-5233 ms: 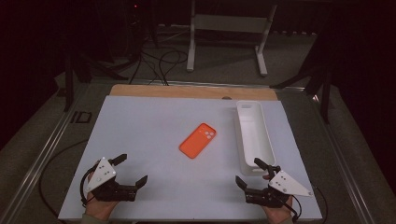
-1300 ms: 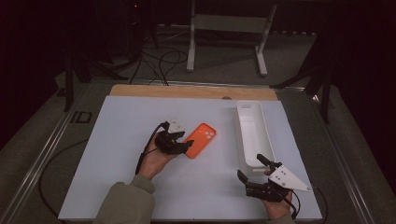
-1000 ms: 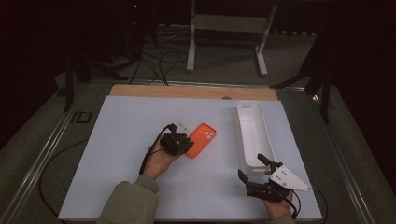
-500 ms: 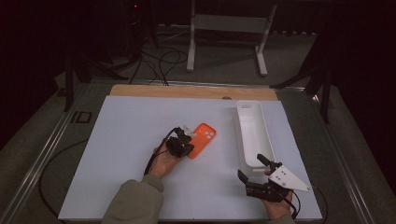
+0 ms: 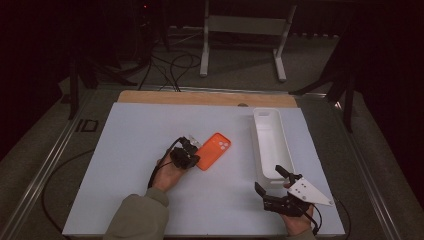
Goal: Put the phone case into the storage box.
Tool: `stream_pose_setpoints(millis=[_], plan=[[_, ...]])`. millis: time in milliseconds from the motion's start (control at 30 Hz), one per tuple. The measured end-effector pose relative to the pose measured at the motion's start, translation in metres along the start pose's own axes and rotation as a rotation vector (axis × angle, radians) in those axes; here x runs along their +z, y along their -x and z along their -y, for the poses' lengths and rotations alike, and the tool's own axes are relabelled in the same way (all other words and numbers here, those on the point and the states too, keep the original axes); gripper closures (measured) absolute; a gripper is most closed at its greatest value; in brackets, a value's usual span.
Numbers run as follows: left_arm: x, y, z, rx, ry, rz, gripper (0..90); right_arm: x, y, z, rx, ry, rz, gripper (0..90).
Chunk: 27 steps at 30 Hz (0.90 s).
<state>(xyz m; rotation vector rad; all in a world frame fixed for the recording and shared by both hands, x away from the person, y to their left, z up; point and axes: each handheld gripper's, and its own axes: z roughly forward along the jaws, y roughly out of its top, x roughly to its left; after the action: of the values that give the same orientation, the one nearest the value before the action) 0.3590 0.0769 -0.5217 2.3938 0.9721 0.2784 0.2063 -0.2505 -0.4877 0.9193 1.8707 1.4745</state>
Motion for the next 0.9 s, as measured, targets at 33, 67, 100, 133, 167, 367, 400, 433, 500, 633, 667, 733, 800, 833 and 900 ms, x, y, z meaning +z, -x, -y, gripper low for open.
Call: stream_pose_setpoints(millis=[33, 67, 100, 133, 167, 367, 400, 433, 500, 633, 667, 733, 800, 833, 900], plan=[[0.0, 0.0, 0.0, 0.0, 0.0, 0.0, 90.0, 0.0, 0.0, 0.0, 0.002, -0.001, 0.0, 11.1], [-0.003, -0.003, 0.005, -0.005, -0.001, 0.0, 90.0, 0.0, 0.0, 0.0, 0.001, 0.0, 0.0, 11.1], [-0.003, -0.003, 0.005, -0.005, -0.001, 0.0, 90.0, 0.0, 0.0, 0.0, 0.001, 0.0, 0.0, 11.1], [-0.007, -0.005, 0.01, -0.006, -0.004, -0.004, 90.0, 0.0, 0.001, 0.0, 0.003, 0.0, 0.001, 11.1], [-0.007, -0.005, 0.01, -0.006, -0.004, -0.004, 90.0, 0.0, 0.001, 0.0, 0.003, 0.0, 0.001, 11.1], [-0.019, -0.01, 0.029, -0.021, 0.008, -0.008, 90.0, 0.0, 0.001, 0.0, 0.006, 0.002, -0.005, 11.0], [-0.024, -0.012, 0.037, -0.03, 0.015, -0.003, 90.0, 0.001, 0.001, -0.001, 0.011, 0.005, -0.005, 11.0], [-0.024, -0.012, 0.037, -0.03, 0.015, -0.003, 90.0, 0.001, 0.002, -0.001, 0.009, 0.004, -0.008, 10.9], [-0.028, -0.013, 0.044, -0.039, 0.021, -0.005, 90.0, 0.001, 0.002, -0.001, 0.011, 0.004, -0.007, 10.9], [-0.036, -0.016, 0.056, -0.05, 0.026, -0.005, 90.0, 0.002, 0.004, -0.002, 0.011, 0.006, -0.006, 10.8], [-0.039, -0.017, 0.062, -0.055, 0.032, -0.006, 89.9, 0.002, 0.004, -0.002, 0.011, 0.006, -0.007, 10.8], [-0.042, -0.018, 0.067, -0.066, 0.04, -0.003, 90.0, 0.002, 0.006, -0.002, 0.017, 0.004, -0.005, 10.8], [-0.042, -0.019, 0.068, -0.07, 0.046, -0.003, 90.0, 0.003, 0.006, -0.002, 0.02, 0.005, -0.003, 10.8], [-0.042, -0.019, 0.068, -0.07, 0.046, -0.003, 89.9, 0.003, 0.006, -0.002, 0.02, 0.005, -0.003, 10.8], [-0.041, -0.018, 0.067, -0.067, 0.044, -0.011, 87.7, 0.004, 0.006, -0.001, 0.023, 0.001, -0.002, 10.8]])
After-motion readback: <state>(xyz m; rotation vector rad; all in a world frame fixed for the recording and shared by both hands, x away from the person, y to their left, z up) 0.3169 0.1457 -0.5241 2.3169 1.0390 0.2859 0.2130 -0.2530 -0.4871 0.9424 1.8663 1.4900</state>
